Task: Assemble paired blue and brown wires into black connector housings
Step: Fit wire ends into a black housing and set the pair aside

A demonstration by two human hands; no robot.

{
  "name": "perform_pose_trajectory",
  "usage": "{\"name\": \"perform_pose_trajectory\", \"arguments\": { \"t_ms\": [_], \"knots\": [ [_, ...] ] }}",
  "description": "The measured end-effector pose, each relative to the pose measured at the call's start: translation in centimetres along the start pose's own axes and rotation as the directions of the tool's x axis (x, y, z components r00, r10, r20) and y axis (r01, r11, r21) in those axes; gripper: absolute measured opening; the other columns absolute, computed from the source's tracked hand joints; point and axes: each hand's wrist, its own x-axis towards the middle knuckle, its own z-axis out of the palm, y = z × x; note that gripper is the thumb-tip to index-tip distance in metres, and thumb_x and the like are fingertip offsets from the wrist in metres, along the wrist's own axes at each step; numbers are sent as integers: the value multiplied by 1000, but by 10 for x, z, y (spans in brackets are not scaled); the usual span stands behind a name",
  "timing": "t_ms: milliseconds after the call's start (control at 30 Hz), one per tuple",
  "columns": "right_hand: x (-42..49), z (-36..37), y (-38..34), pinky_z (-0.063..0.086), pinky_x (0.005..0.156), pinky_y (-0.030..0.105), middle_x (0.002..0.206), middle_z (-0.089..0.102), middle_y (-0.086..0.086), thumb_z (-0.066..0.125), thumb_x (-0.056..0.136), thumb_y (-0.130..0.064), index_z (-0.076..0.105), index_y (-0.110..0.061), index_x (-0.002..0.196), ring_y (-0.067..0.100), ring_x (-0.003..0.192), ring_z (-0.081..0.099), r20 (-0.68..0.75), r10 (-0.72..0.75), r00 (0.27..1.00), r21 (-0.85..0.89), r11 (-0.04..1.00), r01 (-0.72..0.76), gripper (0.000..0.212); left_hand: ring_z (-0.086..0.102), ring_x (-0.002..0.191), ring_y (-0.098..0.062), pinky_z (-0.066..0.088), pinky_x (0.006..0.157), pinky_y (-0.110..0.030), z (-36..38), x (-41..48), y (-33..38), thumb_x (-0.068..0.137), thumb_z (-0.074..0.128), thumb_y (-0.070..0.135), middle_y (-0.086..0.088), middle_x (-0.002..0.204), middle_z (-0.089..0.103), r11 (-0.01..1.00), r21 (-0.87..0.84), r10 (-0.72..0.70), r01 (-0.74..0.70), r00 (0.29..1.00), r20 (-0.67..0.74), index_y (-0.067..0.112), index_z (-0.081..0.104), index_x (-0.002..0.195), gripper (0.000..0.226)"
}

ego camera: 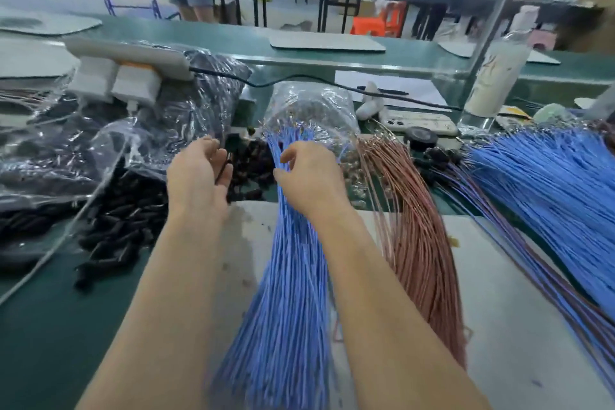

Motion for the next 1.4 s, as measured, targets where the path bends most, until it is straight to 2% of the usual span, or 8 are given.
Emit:
{"name": "perform_pose_trajectory", "arguments": {
  "t_ms": [267,500,633,733,800,967,1233,1400],
  "knots": [
    [17,36,-20,41,74,35,120,56,8,51,86,-3,58,-15,120,29,106,56,149,-40,988,-274,958,80,37,57,77,-6,46,69,-21,-3,12,-1,94,45,12,6,83,59,998,-54,16,-16,1000,-5,18,57,84,17],
    [25,39,-19,41,66,32,111,58,7,54,89,-9,64,-17,108,27,86,54,136,-20,991,-344,937,66,23,57,80,-7,46,69,-20,6,10,-1,95,44,11,6,85,58,999,-40,27,-27,1000,7,17,56,92,14],
    [20,24,-13,48,80,37,111,60,11,50,95,-14,56,-11,112,27,98,58,88,-21,996,-8,1000,22,18,56,81,-7,47,69,-20,7,4,-6,93,47,11,6,83,58,988,121,88,-95,995,56,20,55,89,13],
    [9,-12,1,52,82,40,94,67,10,56,94,-16,61,-14,101,21,82,61,18,-36,999,368,930,27,9,57,77,-6,48,70,-22,9,-2,-11,93,50,13,7,82,60,917,336,161,-214,971,178,24,58,88,14],
    [-1,-35,17,55,77,35,81,68,8,60,92,-13,67,-17,94,17,71,59,32,-63,997,501,864,39,9,59,72,-6,51,67,-22,15,-9,-16,94,53,21,7,81,65,892,409,68,-194,951,303,24,62,87,12],
    [-24,-59,53,57,83,32,90,73,11,59,88,5,69,-9,96,24,86,70,51,-86,995,580,814,40,18,66,65,-7,53,60,-18,36,-29,-38,90,62,27,-5,80,69,838,522,-181,-159,821,541,13,65,90,15],
    [-32,-50,78,53,67,15,79,72,10,63,86,1,70,-5,87,11,71,69,50,103,993,749,654,-106,9,70,71,-11,55,70,-16,35,-32,-53,86,66,9,-4,68,71,858,496,-211,-135,788,579,7,66,83,4],
    [-28,-44,79,55,63,15,70,66,7,62,86,4,66,-5,76,8,59,66,85,189,978,827,534,-175,14,69,73,-18,57,82,-35,34,-40,-54,87,66,12,-13,78,70,710,590,-79,-385,789,609,10,66,81,5]
  ]
}}
